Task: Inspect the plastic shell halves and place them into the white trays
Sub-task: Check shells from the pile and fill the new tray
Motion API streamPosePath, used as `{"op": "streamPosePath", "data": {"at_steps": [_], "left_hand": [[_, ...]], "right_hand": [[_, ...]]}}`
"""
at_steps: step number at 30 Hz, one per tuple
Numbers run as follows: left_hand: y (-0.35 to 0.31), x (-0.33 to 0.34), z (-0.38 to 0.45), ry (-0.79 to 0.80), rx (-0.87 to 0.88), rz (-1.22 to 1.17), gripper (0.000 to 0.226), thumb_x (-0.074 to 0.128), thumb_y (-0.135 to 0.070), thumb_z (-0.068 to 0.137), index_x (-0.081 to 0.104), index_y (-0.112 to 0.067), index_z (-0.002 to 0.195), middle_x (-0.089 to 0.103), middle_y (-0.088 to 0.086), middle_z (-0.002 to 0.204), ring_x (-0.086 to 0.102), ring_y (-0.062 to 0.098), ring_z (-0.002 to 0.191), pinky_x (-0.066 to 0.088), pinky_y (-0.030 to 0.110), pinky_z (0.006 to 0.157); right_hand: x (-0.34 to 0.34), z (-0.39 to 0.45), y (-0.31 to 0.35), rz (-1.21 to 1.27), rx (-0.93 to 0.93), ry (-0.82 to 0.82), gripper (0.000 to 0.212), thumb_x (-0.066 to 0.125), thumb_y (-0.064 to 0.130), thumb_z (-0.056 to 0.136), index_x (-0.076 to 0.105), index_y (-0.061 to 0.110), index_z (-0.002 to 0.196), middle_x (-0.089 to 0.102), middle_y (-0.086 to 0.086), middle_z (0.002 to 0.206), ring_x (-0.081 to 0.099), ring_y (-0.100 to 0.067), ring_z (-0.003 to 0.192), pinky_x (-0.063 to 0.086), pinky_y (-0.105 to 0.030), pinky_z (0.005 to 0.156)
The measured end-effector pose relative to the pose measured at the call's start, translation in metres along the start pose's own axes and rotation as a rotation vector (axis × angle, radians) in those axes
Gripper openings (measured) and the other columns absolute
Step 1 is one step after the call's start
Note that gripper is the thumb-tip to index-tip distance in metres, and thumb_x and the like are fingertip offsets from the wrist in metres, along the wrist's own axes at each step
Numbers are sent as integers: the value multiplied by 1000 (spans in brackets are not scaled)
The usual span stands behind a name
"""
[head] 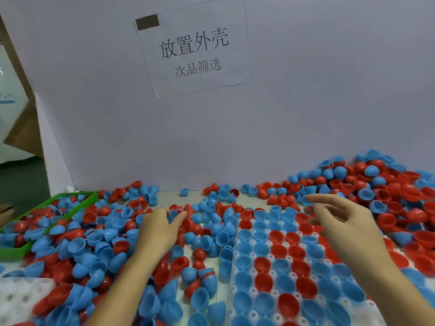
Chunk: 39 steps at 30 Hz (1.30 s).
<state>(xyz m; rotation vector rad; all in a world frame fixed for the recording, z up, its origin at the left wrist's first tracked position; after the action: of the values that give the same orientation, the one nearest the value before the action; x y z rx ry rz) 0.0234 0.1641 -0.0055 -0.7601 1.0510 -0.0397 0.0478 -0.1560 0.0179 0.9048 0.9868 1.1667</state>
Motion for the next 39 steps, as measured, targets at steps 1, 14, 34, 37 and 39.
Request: {"op": "streamPosePath", "data": {"at_steps": [1, 14, 34, 37, 39], "left_hand": [[0, -3, 5, -4, 25, 167, 44, 54, -50, 99, 54, -11, 78, 57, 0, 69, 55, 15, 63, 40, 28, 56], [-67, 7, 30, 137, 488, 534, 16, 51, -22, 104, 46, -17, 89, 47, -1, 78, 54, 21, 73, 42, 31, 63], [-98, 25, -35, 661, 207, -898, 23, 58, -34, 97, 63, -14, 87, 62, 4, 68, 60, 15, 53, 42, 21, 40], [-94, 26, -25, 459, 92, -871, 18, 57, -24, 101, 63, -10, 92, 64, 7, 76, 67, 17, 63, 51, 25, 46], [-86, 24, -12, 295, 140, -561, 12, 56, -17, 103, 67, -17, 98, 64, 5, 76, 62, 12, 57, 49, 21, 48]], "right_hand": [[0, 1, -1, 0, 0, 7, 27, 56, 15, 98, 73, 34, 90, 74, 16, 82, 68, 1, 75, 49, -19, 67], [7, -1, -4, 0, -6, 85, 26, 57, 14, 98, 71, 34, 90, 74, 11, 81, 68, 2, 72, 49, -9, 53], [64, -26, 2, 183, 27, 363, 22, 72, 34, 84, 70, 34, 106, 74, 6, 96, 74, -9, 80, 58, -22, 63], [55, -18, -2, 132, -2, 154, 14, 66, 19, 93, 76, 25, 86, 75, 10, 80, 71, -6, 71, 54, -15, 58], [45, -13, -7, 140, 42, 70, 15, 64, 18, 94, 76, 26, 88, 74, 14, 81, 71, -4, 72, 55, -16, 58]]}}
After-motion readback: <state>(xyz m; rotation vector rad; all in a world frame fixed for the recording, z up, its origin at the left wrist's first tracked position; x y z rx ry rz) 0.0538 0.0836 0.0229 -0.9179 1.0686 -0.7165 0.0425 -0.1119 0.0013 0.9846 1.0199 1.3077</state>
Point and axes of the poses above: each hand's wrist, its own z-axis towards the middle knuckle, its own x-axis out of the palm, y = z × x, the point moved 1 cm from there along z, towards the middle knuckle
